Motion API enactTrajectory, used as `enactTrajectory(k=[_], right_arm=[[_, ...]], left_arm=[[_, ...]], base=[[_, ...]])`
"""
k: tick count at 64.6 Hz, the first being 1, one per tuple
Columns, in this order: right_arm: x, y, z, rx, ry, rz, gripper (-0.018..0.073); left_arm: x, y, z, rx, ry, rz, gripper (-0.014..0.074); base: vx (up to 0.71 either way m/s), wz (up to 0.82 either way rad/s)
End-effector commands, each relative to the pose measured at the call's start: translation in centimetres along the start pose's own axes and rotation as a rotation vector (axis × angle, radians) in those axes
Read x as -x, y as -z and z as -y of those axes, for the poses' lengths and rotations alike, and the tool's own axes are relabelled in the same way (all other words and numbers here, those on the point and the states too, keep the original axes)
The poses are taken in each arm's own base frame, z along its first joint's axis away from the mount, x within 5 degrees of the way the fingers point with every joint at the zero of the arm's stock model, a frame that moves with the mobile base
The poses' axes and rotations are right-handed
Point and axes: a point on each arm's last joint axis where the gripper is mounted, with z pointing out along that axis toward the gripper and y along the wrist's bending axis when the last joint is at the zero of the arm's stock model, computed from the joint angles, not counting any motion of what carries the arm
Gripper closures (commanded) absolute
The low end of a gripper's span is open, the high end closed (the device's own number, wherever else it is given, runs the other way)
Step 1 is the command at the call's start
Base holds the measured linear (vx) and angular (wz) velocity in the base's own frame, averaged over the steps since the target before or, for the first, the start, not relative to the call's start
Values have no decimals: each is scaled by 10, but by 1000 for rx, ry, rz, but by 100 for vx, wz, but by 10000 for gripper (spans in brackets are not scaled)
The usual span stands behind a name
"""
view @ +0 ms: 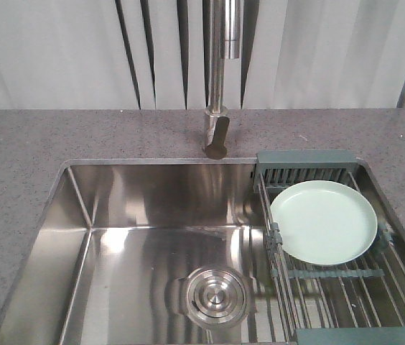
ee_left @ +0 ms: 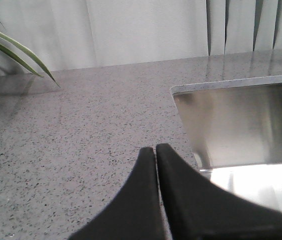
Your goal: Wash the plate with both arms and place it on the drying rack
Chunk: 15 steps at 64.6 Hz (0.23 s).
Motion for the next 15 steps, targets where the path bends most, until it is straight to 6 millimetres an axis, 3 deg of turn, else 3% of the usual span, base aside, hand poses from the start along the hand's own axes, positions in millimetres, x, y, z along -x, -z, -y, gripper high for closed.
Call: enactTrajectory(k=[1,15], right_arm=[[7,1,2,-22,6,80,564],[7,1,2,-22,6,80,564]], left_arm=[[14,3,1,-5,11,105,603],[14,3,1,-5,11,105,603]], base=[[0,0],[0,0]])
